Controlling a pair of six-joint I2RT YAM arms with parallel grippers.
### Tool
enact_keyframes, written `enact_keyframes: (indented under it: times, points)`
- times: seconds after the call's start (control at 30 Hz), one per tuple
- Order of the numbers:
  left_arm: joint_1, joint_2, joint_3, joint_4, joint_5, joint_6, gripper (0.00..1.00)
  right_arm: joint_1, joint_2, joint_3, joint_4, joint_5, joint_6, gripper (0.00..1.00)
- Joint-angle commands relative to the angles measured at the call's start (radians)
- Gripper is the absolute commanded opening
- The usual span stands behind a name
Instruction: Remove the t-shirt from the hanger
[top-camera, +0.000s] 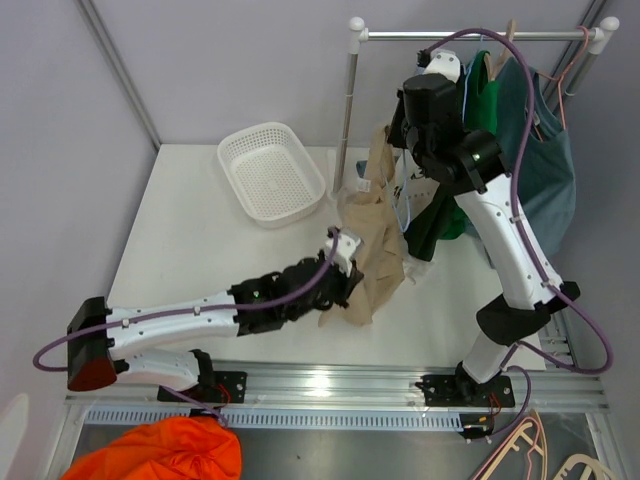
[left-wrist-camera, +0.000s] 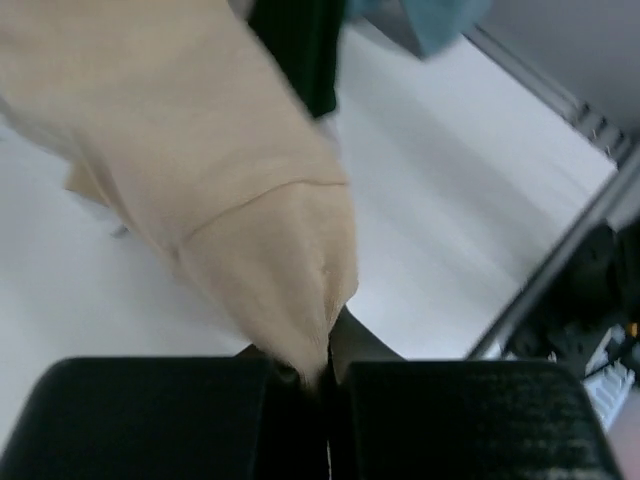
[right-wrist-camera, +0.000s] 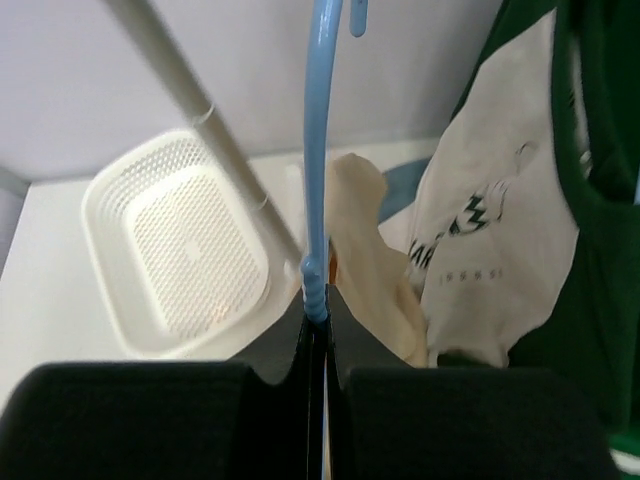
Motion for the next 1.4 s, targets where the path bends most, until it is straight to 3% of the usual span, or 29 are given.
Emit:
enact_keyframes:
  times: [0.0,0.17,0.33,0.43,0.6,0.77,0.93,1.13,1.23,1.37]
  points:
    - [0.101,-0.02,0.163,-0.057,0.049,-0.063,0.01,0.022,-0.121,0.008,-0.126,-0.117,0.037,0.0]
    - [0.187,-0.004,0.271,-0.163,0.088,-0.052,0.01,0.031,-0.244,-0.108,-0.221,-0.145,0.025,0.0]
    - [0.19,-0.044,0.371,-0.206,0.084,0.012,0.01,0.005,-0.36,-0.275,0.027,-0.151,-0.047,0.0]
    - [0.206,-0.061,0.5,-0.249,0.079,0.052,0.01,-0.01,-0.348,-0.283,0.127,-0.183,-0.108,0.0]
    - [0.403,-0.037,0.639,-0.287,0.348,-0.007,0.01,-0.013,-0.319,-0.303,0.289,-0.237,-0.197,0.0]
    - [0.564,0.122,0.985,-0.404,0.392,0.014,0.01,-0.027,-0.26,-0.276,0.373,-0.243,-0.239,0.0]
    - [0.687,0.27,1.231,-0.456,0.44,-0.02,0.01,-0.033,-0.233,-0.286,0.538,-0.229,-0.306,0.0]
    - [0.819,0.403,1.452,-0.366,0.48,-0.069,0.01,-0.064,-0.155,-0.242,0.603,-0.235,-0.316,0.0]
    - [0.858,0.431,1.454,-0.268,0.449,-0.058,0.06,-0.082,-0.098,-0.197,0.597,-0.266,-0.314,0.0]
    - [0.906,0.479,1.474,-0.144,0.389,-0.014,0.01,-0.104,-0.026,-0.118,0.574,-0.286,-0.312,0.0]
